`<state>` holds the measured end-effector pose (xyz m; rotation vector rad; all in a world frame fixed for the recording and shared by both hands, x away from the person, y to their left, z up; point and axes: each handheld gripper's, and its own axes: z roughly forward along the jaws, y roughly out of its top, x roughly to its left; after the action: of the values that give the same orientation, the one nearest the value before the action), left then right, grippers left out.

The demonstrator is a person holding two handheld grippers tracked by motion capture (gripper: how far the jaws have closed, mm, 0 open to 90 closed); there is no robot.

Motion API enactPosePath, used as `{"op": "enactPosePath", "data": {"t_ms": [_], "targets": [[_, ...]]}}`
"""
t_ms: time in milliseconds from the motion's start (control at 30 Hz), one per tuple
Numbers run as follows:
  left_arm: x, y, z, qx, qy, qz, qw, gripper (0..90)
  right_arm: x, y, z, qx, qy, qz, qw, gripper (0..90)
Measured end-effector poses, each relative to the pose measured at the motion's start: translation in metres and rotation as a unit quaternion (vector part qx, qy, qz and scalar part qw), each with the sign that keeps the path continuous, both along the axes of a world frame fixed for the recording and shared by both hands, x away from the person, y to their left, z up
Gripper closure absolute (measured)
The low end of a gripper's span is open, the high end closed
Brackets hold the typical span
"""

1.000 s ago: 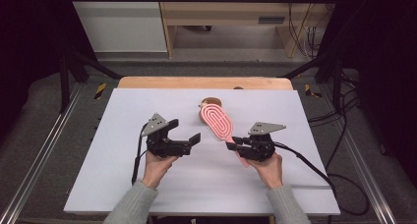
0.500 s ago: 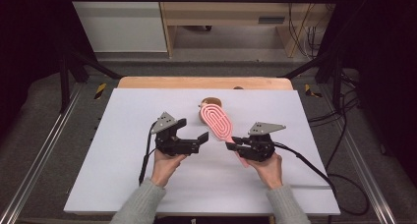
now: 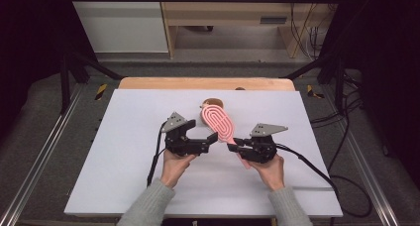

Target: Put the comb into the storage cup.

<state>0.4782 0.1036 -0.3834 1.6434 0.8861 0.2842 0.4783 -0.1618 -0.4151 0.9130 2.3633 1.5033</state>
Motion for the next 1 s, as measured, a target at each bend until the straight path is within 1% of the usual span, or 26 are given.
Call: {"op": "enactPosePath", "data": {"t_ms": [200,300,367,433,567,633,733,867,1000], "targets": [[0.001,-0.006,0.000,-0.003,0.006,0.006,1.0000,5.1,0.000,0.000,0.000,0.000,-0.003,0.002,1.0000,70.3],[0.002,-0.009,0.000,-0.003,0.008,0.012,0.9999,8.1,0.000,0.001,0.000,0.000,-0.002,0.004,1.0000,70.3],[0.002,-0.011,-0.001,-0.004,0.011,0.007,0.9999,11.2,0.000,0.001,0.000,0.000,-0.003,0.004,1.0000,70.3],[0.002,-0.013,-0.002,-0.003,0.011,0.009,0.9999,14.5,-0.001,0.001,0.000,0.001,-0.003,0.005,1.0000,70.3],[0.003,-0.015,-0.002,-0.012,0.016,0.008,0.9998,22.2,-0.001,0.001,0.000,0.001,-0.004,0.009,1.0000,70.3],[0.003,-0.017,-0.002,-0.011,0.018,0.011,0.9997,25.3,-0.001,0.001,0.000,0.001,-0.004,0.010,0.9999,70.3],[0.003,-0.019,-0.002,-0.010,0.019,0.009,0.9997,29.5,-0.001,0.001,0.001,0.003,-0.007,0.011,0.9999,70.3],[0.003,-0.022,-0.002,-0.007,0.018,0.018,0.9996,34.6,-0.002,0.001,0.001,0.005,-0.010,0.012,0.9999,70.3],[0.004,-0.021,-0.002,-0.014,0.027,0.022,0.9993,38.9,-0.002,0.000,0.001,0.005,-0.011,0.013,0.9998,70.3]]}}
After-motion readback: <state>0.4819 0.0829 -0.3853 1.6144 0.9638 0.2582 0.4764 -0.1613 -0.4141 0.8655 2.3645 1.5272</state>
